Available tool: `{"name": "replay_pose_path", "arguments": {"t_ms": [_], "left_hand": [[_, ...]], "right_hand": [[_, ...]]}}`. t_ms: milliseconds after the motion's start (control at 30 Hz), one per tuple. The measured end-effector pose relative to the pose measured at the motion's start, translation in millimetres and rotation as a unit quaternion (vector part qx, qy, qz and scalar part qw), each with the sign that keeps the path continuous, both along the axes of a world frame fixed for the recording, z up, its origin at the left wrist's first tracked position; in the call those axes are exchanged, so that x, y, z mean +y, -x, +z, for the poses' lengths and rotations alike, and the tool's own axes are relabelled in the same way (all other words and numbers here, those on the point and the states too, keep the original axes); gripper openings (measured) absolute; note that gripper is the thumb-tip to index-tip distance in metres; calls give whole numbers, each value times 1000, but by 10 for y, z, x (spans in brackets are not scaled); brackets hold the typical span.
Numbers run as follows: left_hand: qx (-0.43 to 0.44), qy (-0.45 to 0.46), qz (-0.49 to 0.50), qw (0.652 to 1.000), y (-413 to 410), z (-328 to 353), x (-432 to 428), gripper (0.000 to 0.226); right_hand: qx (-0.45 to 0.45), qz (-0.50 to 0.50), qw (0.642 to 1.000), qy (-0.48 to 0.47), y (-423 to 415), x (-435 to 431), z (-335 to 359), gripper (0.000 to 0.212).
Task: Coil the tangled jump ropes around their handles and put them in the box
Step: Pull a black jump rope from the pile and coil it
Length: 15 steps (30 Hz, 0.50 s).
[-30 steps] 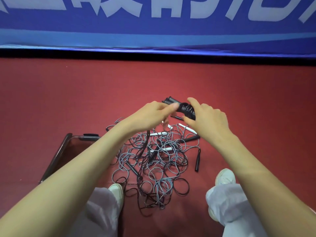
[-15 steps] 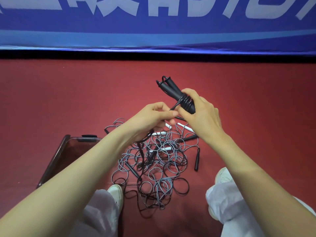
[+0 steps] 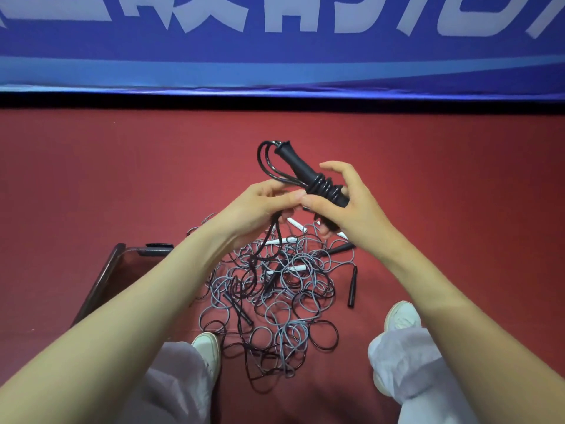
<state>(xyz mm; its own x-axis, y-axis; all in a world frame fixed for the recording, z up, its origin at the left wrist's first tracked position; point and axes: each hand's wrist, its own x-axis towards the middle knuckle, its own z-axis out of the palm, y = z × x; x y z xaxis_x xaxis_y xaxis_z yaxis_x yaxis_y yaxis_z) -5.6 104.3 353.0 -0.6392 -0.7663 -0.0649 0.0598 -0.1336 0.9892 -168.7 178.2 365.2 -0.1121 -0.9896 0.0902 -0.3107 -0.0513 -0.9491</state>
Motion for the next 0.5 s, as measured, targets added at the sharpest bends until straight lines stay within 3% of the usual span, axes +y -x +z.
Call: {"name": "replay_pose_path", "arguments": {"t_ms": [67, 200, 333, 500], "left_hand": [[14, 9, 8, 1000, 57, -15, 54, 17], [-1, 39, 33, 999, 127, -46, 113, 22], [-23, 90, 21, 995, 110, -22, 128, 20], [-88, 77, -62, 991, -21, 64, 43, 61]], "right_hand": [[-20, -26, 999, 12, -33, -2, 8, 41], [-46, -83, 995, 17, -40, 3, 9, 24], [-183, -44, 982, -5, -68, -16, 5, 25], [-275, -39, 961, -15, -35, -33, 67, 27]]}}
